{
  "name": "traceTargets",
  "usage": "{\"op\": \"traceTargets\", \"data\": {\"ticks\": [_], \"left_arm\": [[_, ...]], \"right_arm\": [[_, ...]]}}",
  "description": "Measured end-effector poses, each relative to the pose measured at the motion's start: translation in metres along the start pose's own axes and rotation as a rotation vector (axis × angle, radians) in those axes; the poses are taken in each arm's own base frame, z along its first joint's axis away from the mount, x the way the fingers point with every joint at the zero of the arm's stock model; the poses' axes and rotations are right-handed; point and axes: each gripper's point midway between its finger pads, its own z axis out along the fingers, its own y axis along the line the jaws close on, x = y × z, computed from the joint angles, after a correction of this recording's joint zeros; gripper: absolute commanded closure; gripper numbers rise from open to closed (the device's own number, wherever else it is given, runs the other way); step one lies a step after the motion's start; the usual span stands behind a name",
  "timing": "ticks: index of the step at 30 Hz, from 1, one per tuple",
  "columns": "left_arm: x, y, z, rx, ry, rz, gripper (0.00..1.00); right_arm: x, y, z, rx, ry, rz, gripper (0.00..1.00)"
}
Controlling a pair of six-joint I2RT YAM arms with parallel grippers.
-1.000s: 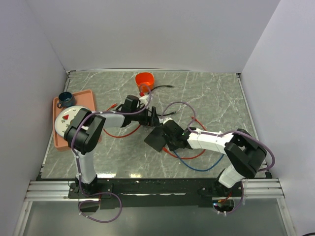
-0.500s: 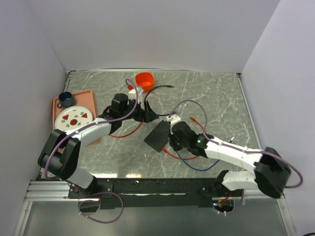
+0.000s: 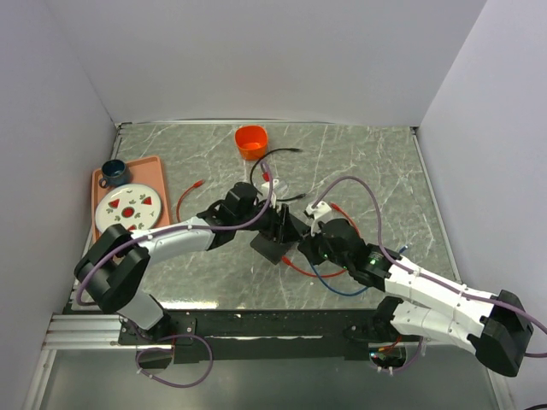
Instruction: Insert the plug into the switch port
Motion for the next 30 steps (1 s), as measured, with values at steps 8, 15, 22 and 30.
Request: {"op": "traceTargets", "data": {"ticks": [8, 15, 22, 30], "left_arm": [[0.006, -0.004, 0.010, 0.017, 0.009, -0.037, 0.70], [0.005, -0.018, 0.018, 0.058, 0.023, -0.036, 0.99], [0.004, -0.017, 0.019, 0.045, 0.015, -0.041, 0.99], [0.000, -0.014, 0.021, 0.016, -0.009, -0.082, 0.99]], "right_arm": [[0.000, 0.001, -0.002, -0.011, -0.010, 0.002, 1.00], [0.001, -0.004, -0.005, 0.012, -0.009, 0.002, 0.91], [0.003, -0.005, -0.010, 0.009, -0.051, 0.027, 0.46], [-0.007, -0.004, -0.024, -0.025, -0.173, 0.071, 0.52]]}}
